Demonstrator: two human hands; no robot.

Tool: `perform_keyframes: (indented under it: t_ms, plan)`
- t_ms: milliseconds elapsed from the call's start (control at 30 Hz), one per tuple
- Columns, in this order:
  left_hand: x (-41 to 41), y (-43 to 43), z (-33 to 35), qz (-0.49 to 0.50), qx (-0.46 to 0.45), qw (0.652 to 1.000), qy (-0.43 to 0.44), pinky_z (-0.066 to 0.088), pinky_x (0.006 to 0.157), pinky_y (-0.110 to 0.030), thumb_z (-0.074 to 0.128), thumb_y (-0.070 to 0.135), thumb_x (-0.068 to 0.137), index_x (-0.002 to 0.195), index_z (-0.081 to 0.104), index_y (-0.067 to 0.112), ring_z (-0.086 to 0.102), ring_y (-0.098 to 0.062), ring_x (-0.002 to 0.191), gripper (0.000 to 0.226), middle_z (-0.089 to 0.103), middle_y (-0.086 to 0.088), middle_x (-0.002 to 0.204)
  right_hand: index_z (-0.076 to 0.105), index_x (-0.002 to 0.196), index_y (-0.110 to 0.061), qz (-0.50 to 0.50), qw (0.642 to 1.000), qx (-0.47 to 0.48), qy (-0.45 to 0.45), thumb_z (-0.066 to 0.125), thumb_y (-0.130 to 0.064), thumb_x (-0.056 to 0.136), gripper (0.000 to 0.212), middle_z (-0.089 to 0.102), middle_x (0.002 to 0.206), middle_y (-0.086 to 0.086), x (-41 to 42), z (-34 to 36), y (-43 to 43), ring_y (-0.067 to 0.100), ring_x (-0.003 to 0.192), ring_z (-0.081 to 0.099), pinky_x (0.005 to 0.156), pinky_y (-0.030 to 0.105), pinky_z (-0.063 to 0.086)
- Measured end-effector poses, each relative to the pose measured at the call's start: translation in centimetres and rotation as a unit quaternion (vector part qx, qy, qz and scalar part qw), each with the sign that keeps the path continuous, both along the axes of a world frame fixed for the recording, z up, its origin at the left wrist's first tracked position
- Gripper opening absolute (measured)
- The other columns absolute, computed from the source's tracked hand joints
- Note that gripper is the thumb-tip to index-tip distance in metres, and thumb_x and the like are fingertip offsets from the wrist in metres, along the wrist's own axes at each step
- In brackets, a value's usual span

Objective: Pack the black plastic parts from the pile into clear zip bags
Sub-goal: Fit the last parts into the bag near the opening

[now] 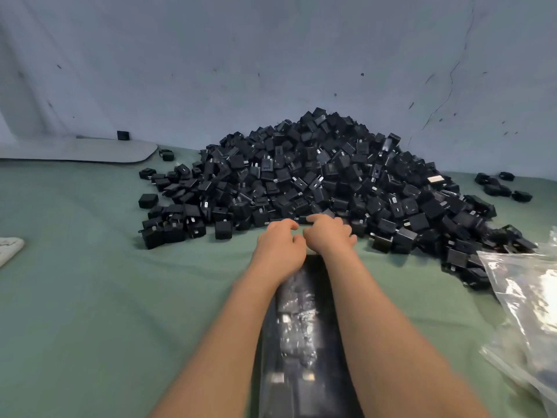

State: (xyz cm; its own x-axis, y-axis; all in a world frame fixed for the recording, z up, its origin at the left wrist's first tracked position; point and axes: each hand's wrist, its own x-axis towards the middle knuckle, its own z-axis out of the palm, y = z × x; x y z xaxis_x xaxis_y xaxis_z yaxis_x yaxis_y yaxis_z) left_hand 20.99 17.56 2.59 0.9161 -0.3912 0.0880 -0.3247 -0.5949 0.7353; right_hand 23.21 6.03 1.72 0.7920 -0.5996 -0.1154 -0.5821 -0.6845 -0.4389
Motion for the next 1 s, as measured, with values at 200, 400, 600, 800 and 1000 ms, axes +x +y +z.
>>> perform_keyframes:
  t_ms: [200,400,600,800,1000]
  plan:
    - [1.8,-0.3,-0.6,0.003,-0.058,0.998,0.035,0.046,0.091,-0.040,0.042,0.015,0.094,0.127,0.051,0.012,0.055,-0.039,0.111,0.034,0.045,-0.009,0.136,0.050,0.133,-0.027,-0.021,0.997,-0.033,0.067,0.051,-0.027,0.091,0.042,0.026,0.149,0.009,3.2,-1.1,-0.2,0.034,0.135,0.021,0.113,0.050,0.017]
    - [1.3,0.9,0.4,0.052,-0.170,0.983,0.046,0.040,0.103,-0.033,0.040,0.021,0.099,0.128,0.052,0.016,0.053,-0.023,0.117,0.032,0.054,-0.004,0.124,0.049,0.090,-0.019,0.034,0.977,0.139,-0.157,0.054,-0.032,0.091,0.013,0.056,0.098,0.006,0.9,2.0,-0.3,0.027,0.101,0.054,0.081,0.035,0.044]
    - [-2.8,3.2,2.7,-0.002,-0.383,0.899,0.211,0.056,0.068,-0.023,0.043,0.026,0.101,0.090,0.062,0.017,0.071,-0.013,0.080,0.024,0.072,-0.003,0.086,0.046,0.098,-0.019,0.167,0.930,0.223,-0.241,0.061,-0.040,0.087,0.028,0.065,0.094,-0.003,-8.0,6.4,2.4,0.006,0.085,0.063,0.079,0.028,0.053]
    - [-8.1,4.9,3.0,-0.065,-0.426,0.858,0.281,0.055,0.067,-0.017,0.054,0.015,0.094,0.114,0.061,0.000,0.065,-0.015,0.084,0.026,0.066,-0.014,0.101,0.048,0.101,-0.018,0.168,0.918,0.187,-0.307,0.049,-0.020,0.097,0.004,0.059,0.081,-0.012,-17.1,5.7,4.7,-0.008,0.053,0.049,0.057,0.017,0.037]
    - [-13.7,5.2,1.6,-0.027,-0.382,0.890,0.248,0.053,0.059,-0.020,0.060,0.017,0.091,0.097,0.064,0.006,0.064,-0.013,0.069,0.013,0.067,-0.010,0.088,0.063,0.105,-0.017,0.148,0.912,0.038,-0.380,0.058,-0.007,0.090,0.019,0.057,0.121,0.000,-25.1,1.6,7.9,0.014,0.120,0.050,0.104,0.032,0.038]
